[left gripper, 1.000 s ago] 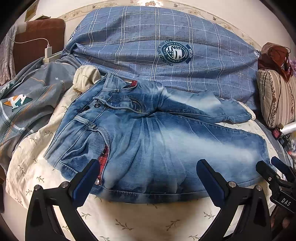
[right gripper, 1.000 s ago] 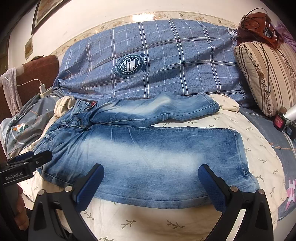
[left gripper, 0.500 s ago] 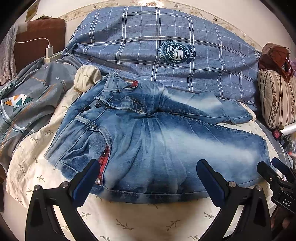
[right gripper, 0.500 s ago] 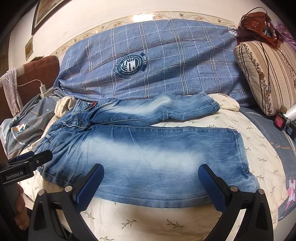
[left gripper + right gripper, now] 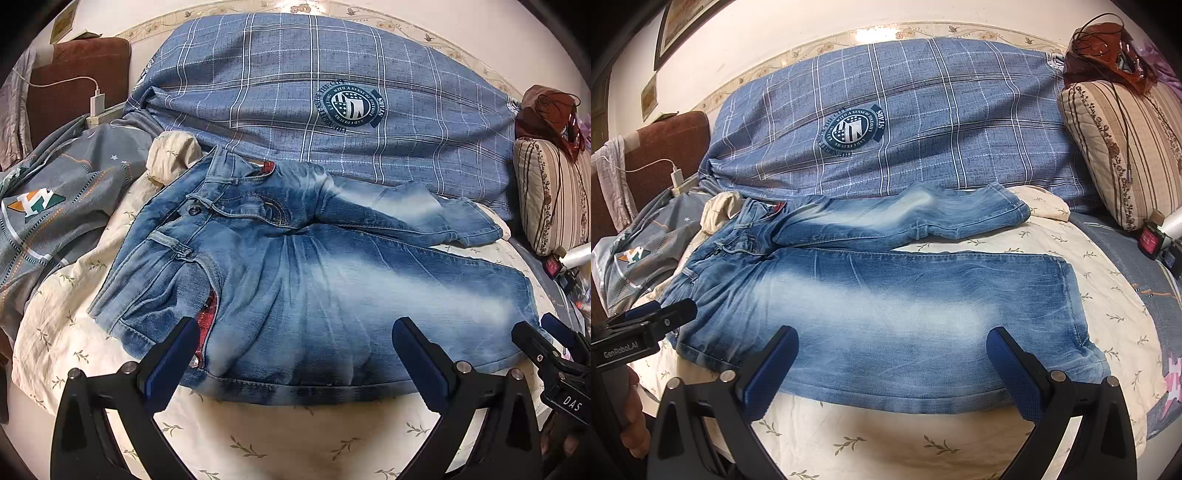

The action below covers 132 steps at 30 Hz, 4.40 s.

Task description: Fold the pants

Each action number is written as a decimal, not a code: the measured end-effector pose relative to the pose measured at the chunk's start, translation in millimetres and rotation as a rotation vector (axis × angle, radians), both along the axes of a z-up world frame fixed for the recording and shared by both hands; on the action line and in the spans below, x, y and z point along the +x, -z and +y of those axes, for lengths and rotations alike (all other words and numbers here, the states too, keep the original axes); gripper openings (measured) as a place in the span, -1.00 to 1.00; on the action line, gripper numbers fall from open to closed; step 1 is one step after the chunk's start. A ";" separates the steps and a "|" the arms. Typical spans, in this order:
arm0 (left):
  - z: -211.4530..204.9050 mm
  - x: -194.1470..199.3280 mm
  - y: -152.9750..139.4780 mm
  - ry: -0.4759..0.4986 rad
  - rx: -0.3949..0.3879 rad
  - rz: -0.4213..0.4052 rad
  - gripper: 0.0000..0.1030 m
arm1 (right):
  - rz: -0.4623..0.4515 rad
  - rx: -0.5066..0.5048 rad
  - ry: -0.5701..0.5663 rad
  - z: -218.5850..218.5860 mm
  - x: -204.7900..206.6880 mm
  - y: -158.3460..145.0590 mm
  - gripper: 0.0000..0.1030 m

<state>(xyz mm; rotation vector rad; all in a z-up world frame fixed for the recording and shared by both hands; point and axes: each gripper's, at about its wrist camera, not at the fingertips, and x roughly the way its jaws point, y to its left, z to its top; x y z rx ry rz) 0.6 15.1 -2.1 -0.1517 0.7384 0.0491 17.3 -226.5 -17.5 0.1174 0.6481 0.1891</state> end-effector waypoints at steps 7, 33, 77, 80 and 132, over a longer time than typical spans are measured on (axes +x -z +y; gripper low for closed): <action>-1.6 0.6 -0.7 0.001 0.000 0.000 1.00 | 0.001 0.000 0.000 0.6 0.3 0.0 1.00; 151.4 -5.5 40.7 -0.407 -0.395 0.155 1.00 | 0.238 0.777 0.262 -176.3 -16.4 73.1 0.99; 144.6 -22.9 -27.7 -0.349 -0.329 0.051 -0.76 | 0.151 0.445 0.242 -180.5 17.4 -25.7 -0.82; 138.1 -30.2 -15.4 -0.353 -0.305 0.074 -0.75 | 0.153 0.419 0.259 -186.0 7.4 -27.2 -0.82; 75.5 38.6 56.2 -0.182 -0.010 0.277 0.49 | 0.440 0.253 0.094 -185.7 50.5 52.6 0.38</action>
